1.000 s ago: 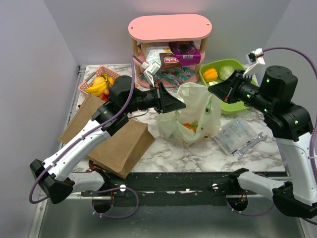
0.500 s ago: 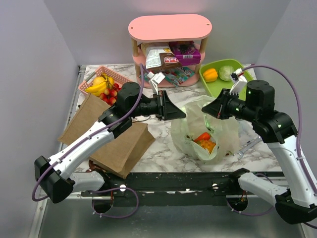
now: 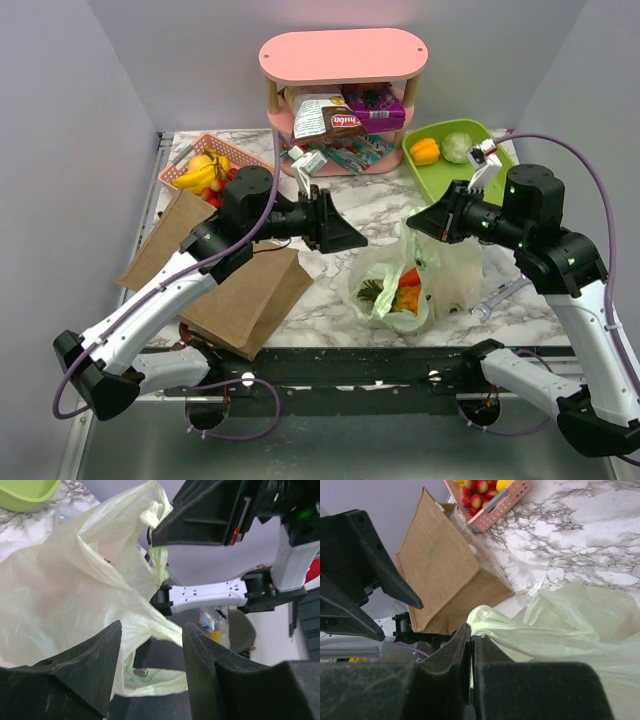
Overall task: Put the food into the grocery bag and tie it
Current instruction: Adjust the grocery bag at the center of the board.
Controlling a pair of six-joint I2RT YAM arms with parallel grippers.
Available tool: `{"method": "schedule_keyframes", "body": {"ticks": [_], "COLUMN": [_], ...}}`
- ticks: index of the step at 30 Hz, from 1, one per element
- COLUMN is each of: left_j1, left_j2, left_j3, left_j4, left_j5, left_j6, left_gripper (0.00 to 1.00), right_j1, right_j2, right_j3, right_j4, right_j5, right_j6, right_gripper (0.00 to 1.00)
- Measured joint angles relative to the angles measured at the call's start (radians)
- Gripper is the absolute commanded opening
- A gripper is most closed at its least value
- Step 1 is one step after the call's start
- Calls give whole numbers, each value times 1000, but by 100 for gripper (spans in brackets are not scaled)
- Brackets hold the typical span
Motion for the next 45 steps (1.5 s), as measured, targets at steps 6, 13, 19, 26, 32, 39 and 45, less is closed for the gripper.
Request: {"method": "schedule_keyframes", "body": {"ticks": [6,13,19,26,32,39,45], "left_j1": [0,-12,-119,-222,-223,-238,-309], "left_j2": [-114,-225,-149,-80,-111,-131,-70], "left_j3": [-9,-97,-100,-25,34,-20,-53], "left_j4": [-166,-251,-277,-315,-337,-315,-257], "left_j5": [-27,-21,-18,-18,-15,23,39], "left_j6": [157,285,357,411,433,430,396], "left_gripper": [40,36,58,75,78,82,80], "right_j1": [0,0,0,0,0,0,0], "right_j2": [-26,-78,-128,-167,-153,-148,-148], "right_j3": [-14,-68,-68,-68,-68,-68,-68], "right_j4": [-1,-64,-168,-238,-237,-237,-237], "right_j5": [-14,-10,29,71,80,81,81], "right_j6": [0,0,-6,-7,-7,-7,-7], "right_gripper": [9,8,8,8,7,7,7]}}
